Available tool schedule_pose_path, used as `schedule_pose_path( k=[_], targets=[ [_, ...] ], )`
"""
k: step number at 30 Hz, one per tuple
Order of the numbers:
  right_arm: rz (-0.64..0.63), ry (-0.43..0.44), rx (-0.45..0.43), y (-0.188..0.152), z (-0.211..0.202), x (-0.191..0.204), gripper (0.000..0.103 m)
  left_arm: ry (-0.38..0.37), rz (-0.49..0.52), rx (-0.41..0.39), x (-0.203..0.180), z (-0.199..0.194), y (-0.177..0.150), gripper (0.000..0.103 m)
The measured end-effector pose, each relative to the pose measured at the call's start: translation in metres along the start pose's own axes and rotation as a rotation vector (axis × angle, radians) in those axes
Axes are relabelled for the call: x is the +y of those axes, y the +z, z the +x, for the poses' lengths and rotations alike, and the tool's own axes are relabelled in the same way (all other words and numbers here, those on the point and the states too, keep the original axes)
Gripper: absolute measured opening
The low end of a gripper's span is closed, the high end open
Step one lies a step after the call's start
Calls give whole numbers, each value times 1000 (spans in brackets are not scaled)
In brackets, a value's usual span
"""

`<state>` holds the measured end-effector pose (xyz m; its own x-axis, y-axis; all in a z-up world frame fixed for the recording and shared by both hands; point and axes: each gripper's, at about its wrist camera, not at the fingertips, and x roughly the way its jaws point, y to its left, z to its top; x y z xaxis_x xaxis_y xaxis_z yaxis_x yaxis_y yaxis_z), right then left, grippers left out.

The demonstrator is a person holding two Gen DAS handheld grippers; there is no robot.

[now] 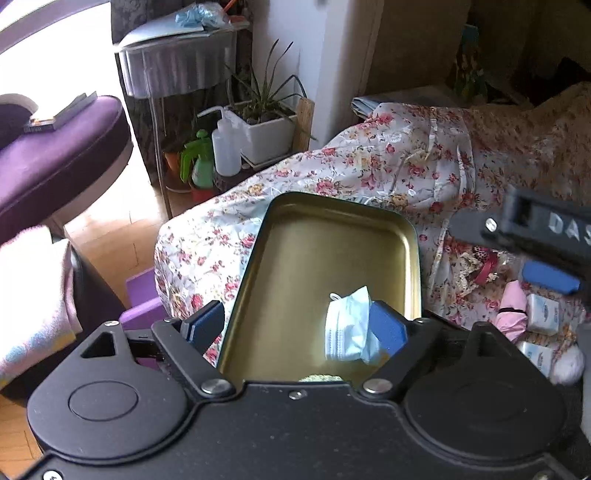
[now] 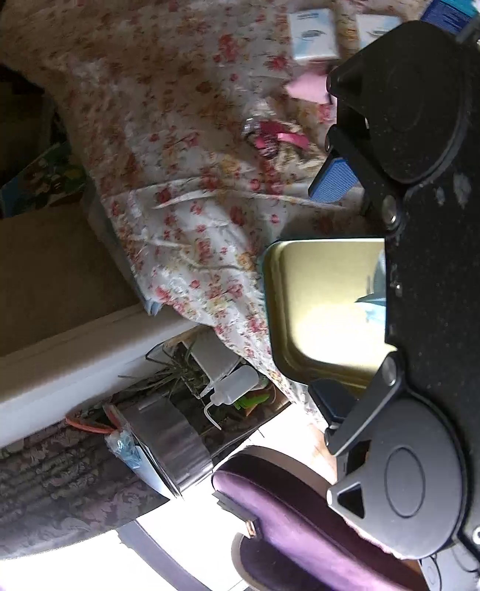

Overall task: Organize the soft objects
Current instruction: 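Drop the green ball into the gold tray with the left tool while the right tool drops the mask there, then reach the left tool to the green cloth while the right tool grasps the white plush lamb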

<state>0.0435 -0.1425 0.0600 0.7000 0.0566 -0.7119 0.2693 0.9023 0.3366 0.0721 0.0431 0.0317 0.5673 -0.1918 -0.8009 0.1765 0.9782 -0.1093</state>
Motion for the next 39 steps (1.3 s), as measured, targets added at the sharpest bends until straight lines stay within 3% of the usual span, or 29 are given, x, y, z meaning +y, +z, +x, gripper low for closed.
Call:
schedule_pose_path(
  k=[7,13,18,28,33,36,39],
  targets=[
    [81,2,115,-11,0,-27,103,-29,30,15,-6,-1,-2,82],
    [73,-31,139,-19,-4,-39,103,-40,-29,33,-5,-2,1,81],
    [122,-53,182,-19,-8,-56,103,-34,27,3,-15,-6,-2,81],
    [189,-139,68,-33,-46,-99,103,-78,61,-50,-28,-17,-3,84],
    [225,-161,36,-43,-65,-134,103,-119,106,14,-43,-11,-7,83],
    [222,-245,-36,-52,-80,-152,103,-141,110,44,-50,-6,-10,83],
    [247,-298,-47,-61,-91,-174,103,-173,117,81,-61,-4,-12,83]
  ],
)
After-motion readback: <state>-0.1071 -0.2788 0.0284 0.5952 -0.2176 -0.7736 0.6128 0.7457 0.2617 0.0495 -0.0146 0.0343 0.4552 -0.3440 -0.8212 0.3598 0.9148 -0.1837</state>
